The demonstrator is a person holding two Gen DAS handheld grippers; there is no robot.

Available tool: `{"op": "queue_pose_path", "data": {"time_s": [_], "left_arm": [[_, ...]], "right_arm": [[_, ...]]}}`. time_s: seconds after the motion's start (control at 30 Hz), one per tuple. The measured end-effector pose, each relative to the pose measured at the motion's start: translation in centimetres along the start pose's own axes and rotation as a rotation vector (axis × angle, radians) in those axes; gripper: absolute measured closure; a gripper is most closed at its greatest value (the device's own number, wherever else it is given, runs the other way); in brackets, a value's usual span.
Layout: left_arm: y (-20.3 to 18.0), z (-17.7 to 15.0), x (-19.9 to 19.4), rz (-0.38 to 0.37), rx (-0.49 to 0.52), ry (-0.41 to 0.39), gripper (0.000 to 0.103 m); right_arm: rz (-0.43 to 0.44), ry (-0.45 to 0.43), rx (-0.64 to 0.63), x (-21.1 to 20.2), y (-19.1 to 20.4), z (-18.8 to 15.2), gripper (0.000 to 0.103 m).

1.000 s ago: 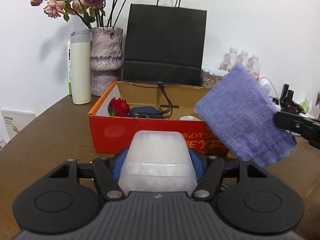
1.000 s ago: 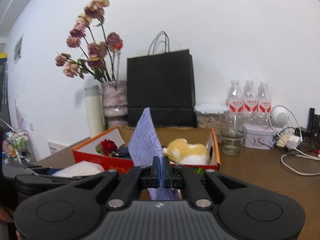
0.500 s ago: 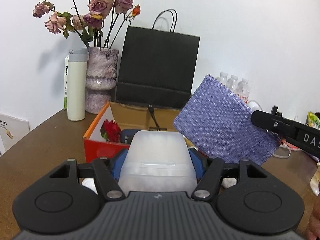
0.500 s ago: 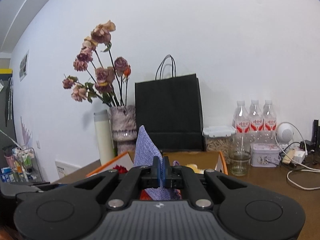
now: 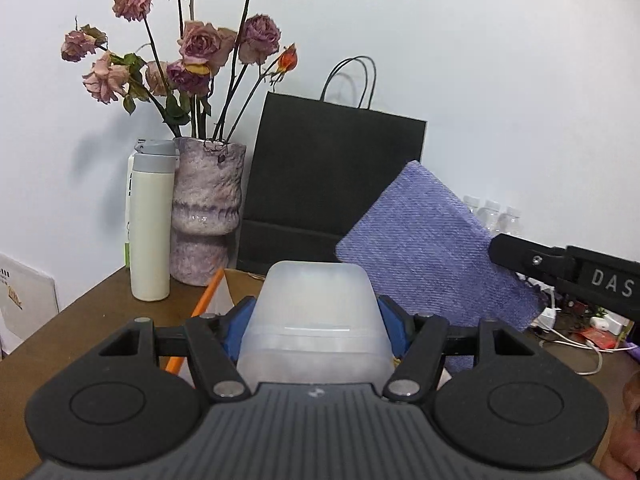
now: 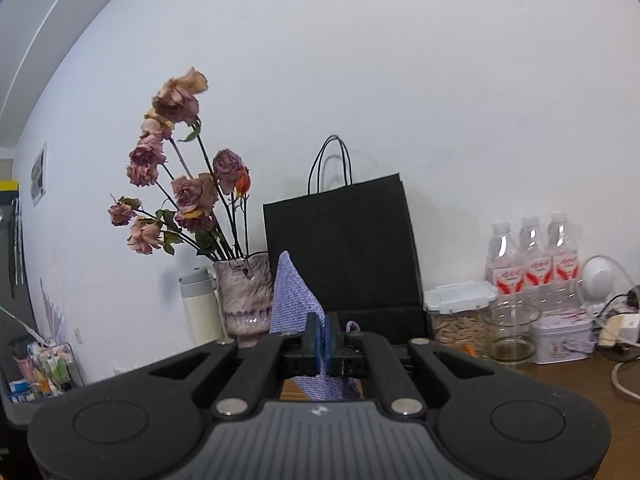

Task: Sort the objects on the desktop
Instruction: 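Carry the cloth in the right gripper while the left carries the container over the box, then open both grippers to drop the container and the cloth into the box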

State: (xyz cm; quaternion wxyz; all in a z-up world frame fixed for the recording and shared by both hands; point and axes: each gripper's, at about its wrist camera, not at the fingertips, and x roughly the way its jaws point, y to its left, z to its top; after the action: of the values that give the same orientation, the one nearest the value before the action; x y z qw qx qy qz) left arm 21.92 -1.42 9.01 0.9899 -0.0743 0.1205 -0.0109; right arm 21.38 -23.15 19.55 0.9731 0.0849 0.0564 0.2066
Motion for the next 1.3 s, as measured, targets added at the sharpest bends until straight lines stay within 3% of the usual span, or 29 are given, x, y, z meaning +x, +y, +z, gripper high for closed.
{"op": "queue_pose_path", "data": {"time_s": [0.2,0.47,0.93,1.07,1.1,1.17,1.2,1.3], "left_arm": [[0.8,0.0,4.2,0.014,0.026,0.032,0.037],[1.8,-1.4,8.4,0.017,0.065,0.119,0.037],[1.3,-3.0,9.0,0.037,0.125,0.164,0.036],[1.2,-3.1,8.8,0.057,0.141,0.145,0.034],[1.1,-3.1,8.7,0.067,0.149,0.134,0.026],[0.9,-3.1,8.4,0.086,0.162,0.111,0.008],[0.8,-3.1,8.2,0.098,0.167,0.094,0.004],[0.7,-3.0,7.3,0.130,0.171,0.024,0.000]], "right_arm": [[0.011,0.080,0.010,5.4,-0.1,-1.3,0.102],[-0.049,0.283,-0.003,10.9,-2.0,-4.8,0.102],[-0.128,0.371,-0.010,11.8,-3.2,-6.7,0.100],[-0.159,0.400,-0.006,12.1,-3.4,-7.1,0.091],[-0.165,0.402,-0.004,12.1,-3.4,-7.1,0.089],[-0.172,0.409,-0.004,12.0,-3.4,-7.1,0.069],[-0.178,0.412,-0.004,11.9,-3.3,-7.1,0.051],[-0.218,0.397,-0.024,11.4,-2.8,-6.9,0.040]]}}
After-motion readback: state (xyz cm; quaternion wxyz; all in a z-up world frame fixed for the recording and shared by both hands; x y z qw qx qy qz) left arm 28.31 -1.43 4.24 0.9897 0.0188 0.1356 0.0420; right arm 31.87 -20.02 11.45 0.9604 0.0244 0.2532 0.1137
